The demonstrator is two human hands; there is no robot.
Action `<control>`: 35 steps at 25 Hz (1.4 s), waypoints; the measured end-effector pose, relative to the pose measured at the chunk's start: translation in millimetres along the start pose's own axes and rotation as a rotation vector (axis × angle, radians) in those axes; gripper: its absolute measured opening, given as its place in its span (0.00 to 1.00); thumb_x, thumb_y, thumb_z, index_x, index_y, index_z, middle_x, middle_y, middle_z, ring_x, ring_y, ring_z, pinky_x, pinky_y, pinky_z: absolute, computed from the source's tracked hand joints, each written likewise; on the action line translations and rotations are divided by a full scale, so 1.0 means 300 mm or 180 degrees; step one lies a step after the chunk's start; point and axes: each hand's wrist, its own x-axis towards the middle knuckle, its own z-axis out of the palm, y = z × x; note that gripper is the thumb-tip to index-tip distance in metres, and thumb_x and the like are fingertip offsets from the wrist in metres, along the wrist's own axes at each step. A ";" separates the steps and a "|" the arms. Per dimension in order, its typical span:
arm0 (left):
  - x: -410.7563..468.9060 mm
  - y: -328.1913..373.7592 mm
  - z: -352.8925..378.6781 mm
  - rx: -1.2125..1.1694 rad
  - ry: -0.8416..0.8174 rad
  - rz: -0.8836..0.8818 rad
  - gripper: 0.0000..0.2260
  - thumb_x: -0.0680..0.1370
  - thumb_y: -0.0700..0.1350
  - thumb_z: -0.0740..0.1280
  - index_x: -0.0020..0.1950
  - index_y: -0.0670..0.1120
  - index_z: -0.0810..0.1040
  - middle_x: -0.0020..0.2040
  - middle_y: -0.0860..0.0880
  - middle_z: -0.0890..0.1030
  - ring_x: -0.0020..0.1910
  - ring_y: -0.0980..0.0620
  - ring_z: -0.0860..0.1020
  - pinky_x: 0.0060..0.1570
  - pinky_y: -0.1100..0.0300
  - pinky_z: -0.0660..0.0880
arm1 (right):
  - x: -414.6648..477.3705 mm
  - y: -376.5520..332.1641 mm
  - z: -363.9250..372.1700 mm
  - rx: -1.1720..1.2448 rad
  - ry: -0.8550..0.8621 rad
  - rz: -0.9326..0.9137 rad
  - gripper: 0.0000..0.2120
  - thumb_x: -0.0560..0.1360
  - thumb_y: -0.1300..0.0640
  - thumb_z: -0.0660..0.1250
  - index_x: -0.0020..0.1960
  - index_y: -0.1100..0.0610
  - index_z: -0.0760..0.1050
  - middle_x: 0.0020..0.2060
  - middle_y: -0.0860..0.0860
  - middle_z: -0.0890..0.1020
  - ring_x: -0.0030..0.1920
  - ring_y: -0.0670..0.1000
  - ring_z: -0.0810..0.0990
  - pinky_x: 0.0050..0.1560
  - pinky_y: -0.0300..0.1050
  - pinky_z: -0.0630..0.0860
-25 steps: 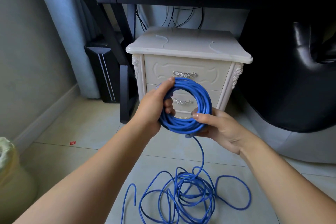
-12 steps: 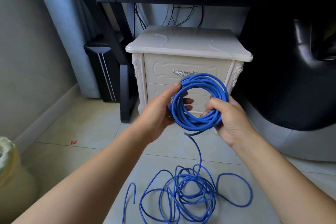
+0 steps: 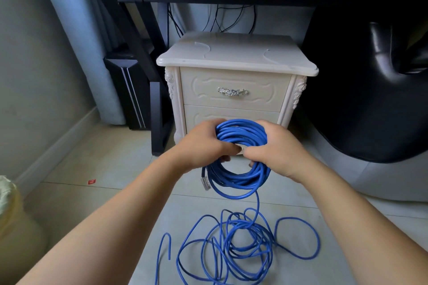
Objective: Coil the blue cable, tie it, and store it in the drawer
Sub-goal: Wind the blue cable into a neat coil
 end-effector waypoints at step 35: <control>-0.020 0.011 0.035 0.0370 0.0335 0.0200 0.15 0.73 0.37 0.71 0.56 0.51 0.78 0.38 0.54 0.81 0.32 0.58 0.79 0.35 0.68 0.77 | 0.010 0.010 0.018 -0.0268 0.0306 -0.0171 0.09 0.67 0.61 0.71 0.43 0.50 0.75 0.33 0.46 0.78 0.33 0.48 0.74 0.35 0.43 0.71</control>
